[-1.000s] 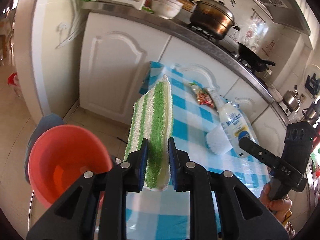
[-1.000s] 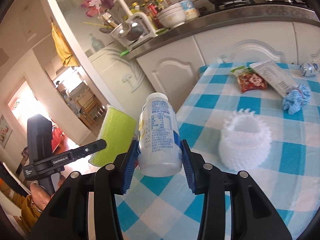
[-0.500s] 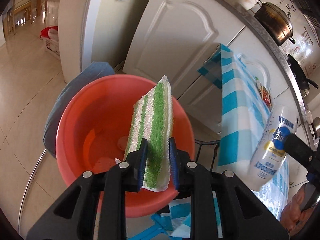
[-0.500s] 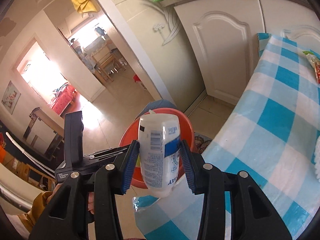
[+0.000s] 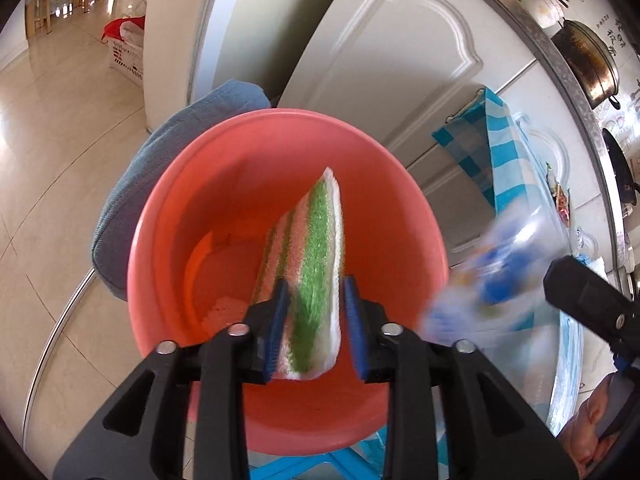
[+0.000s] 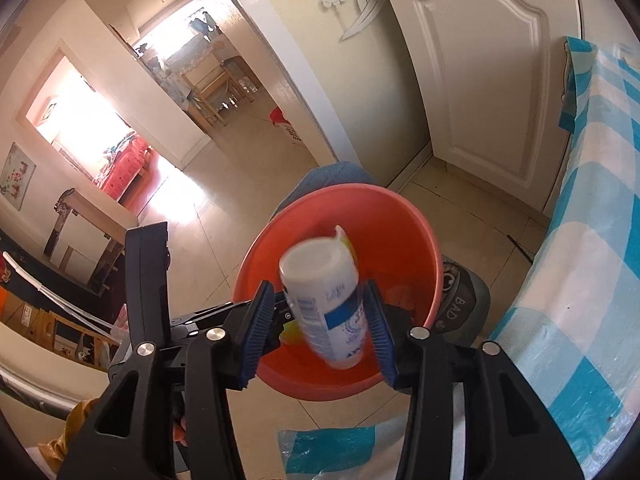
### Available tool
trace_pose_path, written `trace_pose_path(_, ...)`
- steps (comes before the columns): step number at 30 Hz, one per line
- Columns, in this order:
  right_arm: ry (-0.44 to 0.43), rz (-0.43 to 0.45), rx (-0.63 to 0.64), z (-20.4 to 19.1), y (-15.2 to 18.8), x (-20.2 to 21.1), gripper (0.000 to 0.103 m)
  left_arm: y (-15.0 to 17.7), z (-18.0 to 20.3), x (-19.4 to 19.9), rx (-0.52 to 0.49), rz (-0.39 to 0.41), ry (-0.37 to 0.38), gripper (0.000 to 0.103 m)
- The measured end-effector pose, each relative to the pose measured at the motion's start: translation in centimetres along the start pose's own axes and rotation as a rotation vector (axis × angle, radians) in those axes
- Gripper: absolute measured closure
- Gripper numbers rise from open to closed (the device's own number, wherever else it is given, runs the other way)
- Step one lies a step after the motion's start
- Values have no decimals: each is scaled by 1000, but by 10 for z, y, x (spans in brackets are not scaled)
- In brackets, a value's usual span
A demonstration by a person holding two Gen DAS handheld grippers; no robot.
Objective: Collect trash
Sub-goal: 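Carry sponge and bottle to the red bucket and open both grippers, then move both tools back toward the table and the remaining foam net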
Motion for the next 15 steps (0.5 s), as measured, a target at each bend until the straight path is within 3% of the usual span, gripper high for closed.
trace_pose_path(1, 7, 2, -7, 1, 0, -1, 42, -1, 0, 0, 2, 6, -7, 56)
trace_pose_path(2, 8, 10, -9, 1, 1, 0, 40, -2, -2, 1, 5, 14, -21, 40)
trace_pose_path(3, 12, 17, -5, 1, 1, 2, 39, -2, -3, 3, 9, 24, -20, 35)
trace_pose_path(7, 56, 72, 9, -1, 3, 22, 29, -4, -6, 13, 14, 45, -8, 26)
trace_pose_path(9, 74, 108, 17, 0, 5, 34, 28, -5, -3, 23, -7, 84, -18, 24)
trace_pose_path(11, 106, 146, 29, 1, 10, 48, 20, -5, 0, 33, -36, 125, -35, 21)
trace_pose_path(15, 145, 215, 53, 3, 23, 75, 19, -7, 8, 53, -75, 206, -28, 19)
Point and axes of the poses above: each gripper's, at about its wrist camera, not at the fingertips, and x roughly against the way its jaws point, z to its right, y to its underside, the point moved 3 cm from there along -x, roughly the way its jaws point, and after that the axes turned 9 degrees about x, right-handed, at the moved point
